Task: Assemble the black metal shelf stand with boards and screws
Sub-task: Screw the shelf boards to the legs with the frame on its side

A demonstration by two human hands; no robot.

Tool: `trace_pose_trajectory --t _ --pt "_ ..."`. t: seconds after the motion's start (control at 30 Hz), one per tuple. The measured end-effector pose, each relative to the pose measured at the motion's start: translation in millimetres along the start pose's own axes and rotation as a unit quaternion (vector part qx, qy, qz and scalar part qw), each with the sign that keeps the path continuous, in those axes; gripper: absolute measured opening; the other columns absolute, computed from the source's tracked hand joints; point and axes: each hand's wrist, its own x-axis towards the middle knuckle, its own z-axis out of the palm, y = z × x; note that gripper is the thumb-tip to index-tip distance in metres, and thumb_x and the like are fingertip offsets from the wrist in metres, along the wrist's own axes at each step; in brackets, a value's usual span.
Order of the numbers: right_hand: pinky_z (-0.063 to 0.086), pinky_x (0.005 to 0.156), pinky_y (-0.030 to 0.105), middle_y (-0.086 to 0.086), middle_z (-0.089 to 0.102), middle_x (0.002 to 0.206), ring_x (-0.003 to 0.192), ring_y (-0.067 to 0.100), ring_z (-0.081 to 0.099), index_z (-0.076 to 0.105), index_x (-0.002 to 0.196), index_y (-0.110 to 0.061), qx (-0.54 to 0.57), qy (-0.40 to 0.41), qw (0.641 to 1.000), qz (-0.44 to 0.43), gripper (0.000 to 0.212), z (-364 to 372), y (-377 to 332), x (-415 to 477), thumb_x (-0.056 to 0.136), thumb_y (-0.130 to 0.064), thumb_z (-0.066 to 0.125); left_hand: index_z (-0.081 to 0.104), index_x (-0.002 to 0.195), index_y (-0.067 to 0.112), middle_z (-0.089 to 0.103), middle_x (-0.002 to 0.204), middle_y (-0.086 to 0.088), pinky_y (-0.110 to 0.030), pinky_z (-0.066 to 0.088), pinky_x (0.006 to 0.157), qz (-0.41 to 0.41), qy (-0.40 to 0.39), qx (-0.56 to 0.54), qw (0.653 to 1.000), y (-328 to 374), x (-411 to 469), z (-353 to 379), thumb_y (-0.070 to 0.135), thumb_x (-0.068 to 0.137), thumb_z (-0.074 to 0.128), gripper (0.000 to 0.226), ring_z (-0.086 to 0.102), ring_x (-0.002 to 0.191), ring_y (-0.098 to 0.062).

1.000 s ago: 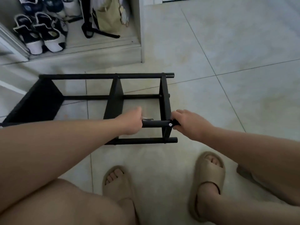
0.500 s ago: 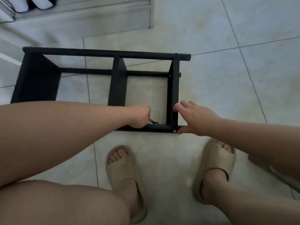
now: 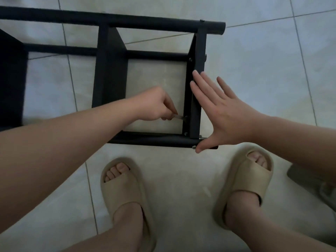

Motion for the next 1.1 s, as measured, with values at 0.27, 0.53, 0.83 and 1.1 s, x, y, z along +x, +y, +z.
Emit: trace_pose_trajectory --t 0.27,0.53,0.83,1.1 --pt "-0.003 0.125 0.052 0.019 -0.018 0.166 0.154 0.031 -0.019 -0.008 0.158 0.0 0.041 0.024 0.999 -0.009 0.141 10.1 -5.0 0.9 0.065 -0.093 0.042 0.072 0.082 0.027 0.071 0.079 0.007 -0.019 0.05 0.067 0.008 0.002 -0.042 0.999 4.1 -1.4 1.6 0.016 0.086 0.071 0.012 0.066 0.075 -0.007" --pt "-0.003 0.125 0.054 0.014 -0.022 0.166 0.153 0.026 -0.023 -0.009 0.159 -0.002 0.074 0.027 0.997 -0.01 0.143 10.9 -3.3 0.5 0.063 -0.094 0.044 0.066 0.094 0.014 0.069 0.077 0.001 -0.032 0.058 0.08 -0.06 -0.079 -0.337 0.936 12.9 -6.8 17.7 0.016 0.095 0.062 0.005 0.07 0.081 -0.013" --pt "-0.001 0.125 0.054 0.013 -0.021 0.166 0.154 0.027 -0.021 -0.008 0.159 -0.002 0.091 0.036 0.995 -0.013 0.142 14.8 -2.0 1.1 0.063 -0.093 0.046 0.069 0.102 0.02 0.075 0.077 0.007 -0.028 0.052 0.079 -0.08 -0.035 -0.322 0.943 8.6 -2.9 19.8 0.025 0.094 0.067 0.009 0.072 0.078 -0.007" --pt "-0.002 0.125 0.054 0.013 -0.02 0.167 0.154 0.027 -0.02 -0.007 0.159 -0.002 0.1 0.037 0.994 -0.014 0.142 15.4 -2.6 1.9 0.064 -0.092 0.048 0.07 0.093 0.026 0.077 0.082 0.008 -0.033 0.05 0.087 -0.095 -0.026 -0.304 0.948 12.3 -4.7 18.6 0.024 0.09 0.071 0.003 0.073 0.091 -0.01"
